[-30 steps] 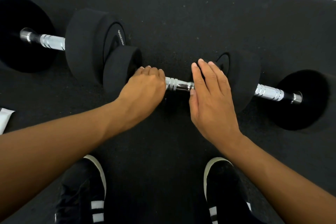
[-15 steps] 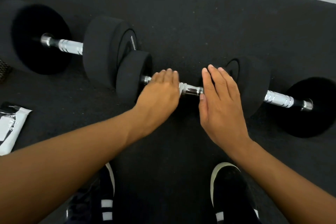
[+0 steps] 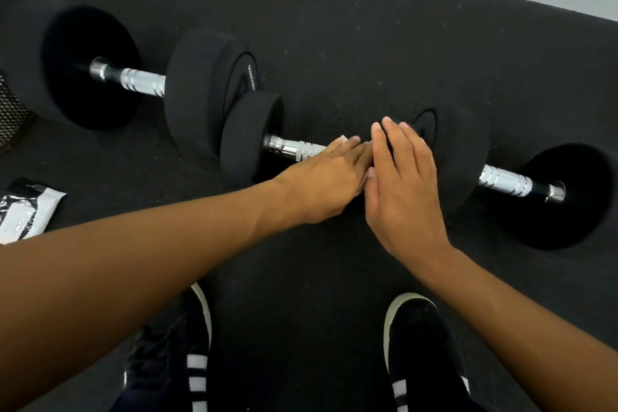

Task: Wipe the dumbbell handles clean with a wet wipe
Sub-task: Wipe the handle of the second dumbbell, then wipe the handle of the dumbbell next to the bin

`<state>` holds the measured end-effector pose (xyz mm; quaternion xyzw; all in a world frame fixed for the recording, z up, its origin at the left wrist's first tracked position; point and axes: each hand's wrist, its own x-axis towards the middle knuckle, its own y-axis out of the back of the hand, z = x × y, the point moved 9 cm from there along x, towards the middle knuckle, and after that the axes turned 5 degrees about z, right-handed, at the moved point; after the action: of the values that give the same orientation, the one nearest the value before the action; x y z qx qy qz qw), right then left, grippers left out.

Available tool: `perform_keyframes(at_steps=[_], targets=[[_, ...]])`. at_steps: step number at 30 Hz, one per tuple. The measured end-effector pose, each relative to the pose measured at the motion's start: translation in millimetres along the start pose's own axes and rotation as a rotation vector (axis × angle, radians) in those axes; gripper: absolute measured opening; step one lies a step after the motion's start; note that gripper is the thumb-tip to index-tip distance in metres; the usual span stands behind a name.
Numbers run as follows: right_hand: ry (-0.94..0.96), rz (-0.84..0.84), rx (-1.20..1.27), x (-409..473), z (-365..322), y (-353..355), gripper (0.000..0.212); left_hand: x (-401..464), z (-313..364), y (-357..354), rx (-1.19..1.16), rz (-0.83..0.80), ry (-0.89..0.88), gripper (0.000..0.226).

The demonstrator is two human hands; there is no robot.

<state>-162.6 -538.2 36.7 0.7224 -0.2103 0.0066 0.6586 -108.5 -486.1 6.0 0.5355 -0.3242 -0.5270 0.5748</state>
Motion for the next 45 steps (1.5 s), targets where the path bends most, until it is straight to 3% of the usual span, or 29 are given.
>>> perform_keyframes(at_steps=[6,12,15,19,21,24,27,31,35,42,45], targets=[[0.014,-0.013,-0.010,-1.4,0.8,-0.6,0.056,-43.9,-2.2,-8.8,0.181,0.099,-0.138,0.059],[0.006,-0.043,0.019,0.4,2.0,-1.0,0.057,-68.8,-8.3,0.5,0.108,0.068,0.013,0.066],[-0.026,-0.054,0.083,0.9,2.4,1.4,0.056,-79.8,-24.1,15.6,-0.370,0.151,0.271,0.064],[-0.038,-0.007,0.414,-3.7,-6.6,25.8,0.047,-101.2,-44.2,23.1,-1.205,0.350,0.673,0.035],[-0.114,-0.028,0.653,-8.7,-14.1,36.7,0.043,-108.4,-42.3,26.6,-1.554,0.422,0.751,0.025],[-0.416,-0.257,1.105,-16.9,-28.2,28.5,0.044,-116.7,-43.1,38.7,-1.753,0.503,0.752,0.024],[-0.490,-0.436,1.336,-18.8,-49.9,24.1,0.040,-122.9,-40.6,47.5,-1.782,0.509,0.700,0.029],[-0.657,-0.409,1.438,-15.5,-54.9,19.0,0.021,-134.6,-40.5,53.1,-1.703,0.513,0.667,0.031],[-0.784,-0.403,1.513,-12.2,-61.0,12.3,0.015,-151.6,-53.1,54.2,-1.591,0.563,0.689,0.030],[-0.825,-0.558,1.640,-3.1,-98.5,6.7,0.027,-190.6,-79.9,51.8,-1.645,0.661,0.729,0.030],[-0.751,-0.685,1.660,8.5,-121.8,13.4,0.035,-204.8,-83.1,58.8,-1.494,0.706,0.703,0.023]])
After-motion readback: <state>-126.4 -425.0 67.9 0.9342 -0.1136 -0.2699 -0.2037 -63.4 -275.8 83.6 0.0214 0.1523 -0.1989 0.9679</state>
